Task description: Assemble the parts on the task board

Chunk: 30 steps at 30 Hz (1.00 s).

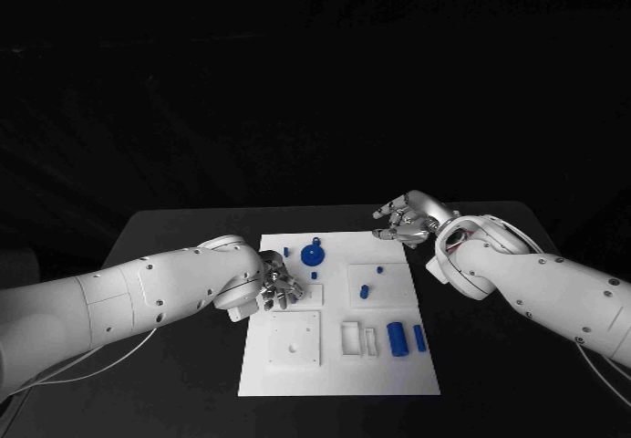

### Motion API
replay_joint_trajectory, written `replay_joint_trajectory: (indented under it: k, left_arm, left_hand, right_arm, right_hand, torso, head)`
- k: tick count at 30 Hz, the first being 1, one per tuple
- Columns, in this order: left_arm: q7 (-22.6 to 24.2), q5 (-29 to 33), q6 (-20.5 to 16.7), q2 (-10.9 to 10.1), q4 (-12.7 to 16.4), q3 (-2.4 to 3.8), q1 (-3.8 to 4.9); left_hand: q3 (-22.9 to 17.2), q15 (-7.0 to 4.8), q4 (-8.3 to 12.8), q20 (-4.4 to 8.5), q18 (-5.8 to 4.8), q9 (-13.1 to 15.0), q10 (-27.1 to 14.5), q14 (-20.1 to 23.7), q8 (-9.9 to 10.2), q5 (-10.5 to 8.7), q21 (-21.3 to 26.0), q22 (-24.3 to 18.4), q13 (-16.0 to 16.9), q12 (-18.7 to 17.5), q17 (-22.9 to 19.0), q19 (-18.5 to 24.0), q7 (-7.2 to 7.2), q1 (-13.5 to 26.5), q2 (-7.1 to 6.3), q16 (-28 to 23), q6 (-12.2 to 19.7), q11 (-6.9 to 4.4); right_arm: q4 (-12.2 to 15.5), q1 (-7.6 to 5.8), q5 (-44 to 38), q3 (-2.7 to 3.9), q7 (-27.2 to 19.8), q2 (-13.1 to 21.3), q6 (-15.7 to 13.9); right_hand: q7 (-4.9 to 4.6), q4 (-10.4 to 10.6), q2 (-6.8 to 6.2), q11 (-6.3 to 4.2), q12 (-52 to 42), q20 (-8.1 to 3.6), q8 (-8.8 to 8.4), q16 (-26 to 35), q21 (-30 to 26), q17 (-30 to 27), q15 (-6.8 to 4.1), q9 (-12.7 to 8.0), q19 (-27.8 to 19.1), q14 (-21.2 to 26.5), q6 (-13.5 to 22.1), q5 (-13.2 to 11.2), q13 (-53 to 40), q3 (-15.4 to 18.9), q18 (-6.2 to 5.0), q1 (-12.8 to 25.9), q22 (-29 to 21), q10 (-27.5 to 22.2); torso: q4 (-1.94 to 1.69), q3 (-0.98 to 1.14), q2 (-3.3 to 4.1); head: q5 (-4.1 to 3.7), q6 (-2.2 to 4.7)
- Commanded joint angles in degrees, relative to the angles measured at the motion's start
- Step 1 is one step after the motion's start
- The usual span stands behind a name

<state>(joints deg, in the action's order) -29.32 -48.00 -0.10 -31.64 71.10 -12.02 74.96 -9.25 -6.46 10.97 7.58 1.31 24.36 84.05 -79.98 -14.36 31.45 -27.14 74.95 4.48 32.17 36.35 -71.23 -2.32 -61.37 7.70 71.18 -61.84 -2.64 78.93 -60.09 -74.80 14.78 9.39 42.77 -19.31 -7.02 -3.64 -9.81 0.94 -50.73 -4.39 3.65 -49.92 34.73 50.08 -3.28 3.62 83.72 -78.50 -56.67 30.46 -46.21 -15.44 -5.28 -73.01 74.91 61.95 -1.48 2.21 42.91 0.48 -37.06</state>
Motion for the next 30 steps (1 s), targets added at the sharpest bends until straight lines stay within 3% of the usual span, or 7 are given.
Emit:
replay_joint_trajectory:
  k: [1,11,19,23,30]
  left_arm:
    - [0.2,0.1,1.0,-0.1,0.3,0.14,0.25]
    - [0.4,0.3,2.8,-0.3,-0.1,1.25,0.9]
    - [2.3,3.3,8.5,-0.1,-2.2,1.53,1.37]
    - [6.4,6.9,11.3,-0.8,-2.4,1.93,1.43]
    - [18.8,15.4,15.8,-3.3,-1.8,2.2,1.44]
  left_hand:
    - [-3.7,-0.04,4.1,-0.37,0.74,-0.1,2.7,-0.4,-0.2,0.21,-0.3,1.0,-0.1,0.3,0.2,0.0,0.83,-0.6,1.13,0.3,-1.2,-0.31]
    - [-4.1,0.03,4.5,-0.49,0.9,-0.5,2.7,-0.3,0.1,0.16,-0.6,1.0,-0.4,0.5,0.2,0.3,0.77,-0.5,1.64,0.3,-1.5,-0.28]
    - [-5.2,0.04,4.9,-0.5,0.89,2.6,2.6,0.5,-0.5,0.06,-1.0,1.0,-0.3,-0.2,-1.0,1.1,0.62,0.8,3.03,-0.2,0.0,-0.08]
    - [-5.3,-0.02,4.8,-0.49,0.88,2.9,2.6,0.7,-0.4,-0.46,-1.0,0.9,-0.3,-0.3,-1.6,1.1,0.69,0.7,3.17,-0.5,0.1,0.03]
    - [-5.3,-0.17,4.7,-0.26,0.74,3.3,2.6,1.0,-0.1,-1.26,-0.7,0.9,-0.4,-0.8,-2.2,1.3,0.63,0.2,3.64,-0.9,0.4,0.09]
  right_arm:
    - [0.0,0.06,-0.1,0.03,-0.4,-0.1,1.0]
    - [-0.1,0.12,0.0,0.03,-0.4,-0.2,1.1]
    - [0.0,0.14,0.5,0.02,-1.3,-0.3,1.5]
    - [1.0,0.22,0.6,0.02,-2.9,-0.3,2.5]
    - [3.6,0.47,-1.6,0.01,-5.3,-0.3,4.9]
  right_hand:
    - [0.01,0.0,0.01,-0.43,0.0,-0.17,-0.08,0.2,0.0,-0.1,-0.23,0.0,0.8,-0.2,-0.4,0.3,0.0,-0.2,-0.48,0.6,4.1,0.1]
    - [0.01,0.0,0.01,-0.43,0.0,-0.17,-0.08,0.2,0.0,-0.1,-0.23,0.0,0.8,-0.2,-0.4,0.3,0.0,-0.2,-0.48,0.6,4.1,0.1]
    - [0.02,-0.1,0.19,-0.46,0.0,-0.18,-0.07,0.2,0.0,-0.1,-0.25,0.1,0.8,-0.2,-0.5,0.4,0.0,-0.3,-0.48,0.5,4.1,0.1]
    - [-0.02,-1.3,0.53,-0.46,0.0,-0.24,-0.11,0.2,0.2,0.0,-0.28,0.0,0.9,-0.2,-0.8,0.4,0.0,-1.4,-0.47,0.6,4.2,0.2]
    - [0.07,-2.8,1.11,-0.59,-0.2,-0.35,-0.11,0.0,1.5,0.1,-0.4,0.0,1.1,-0.5,-1.4,-0.4,-0.2,-2.2,-0.38,0.4,4.4,0.5]
  torso:
    - [0.03,-0.01,0.06]
    - [0.08,-0.01,0.13]
    - [0.14,0.09,0.15]
    - [0.17,0.1,0.17]
    - [-0.05,0.01,0.07]
  head:
    - [0.09,0.09]
    - [0.12,0.12]
    - [-0.01,0.07]
    - [-0.16,0.17]
    - [-0.37,0.31]
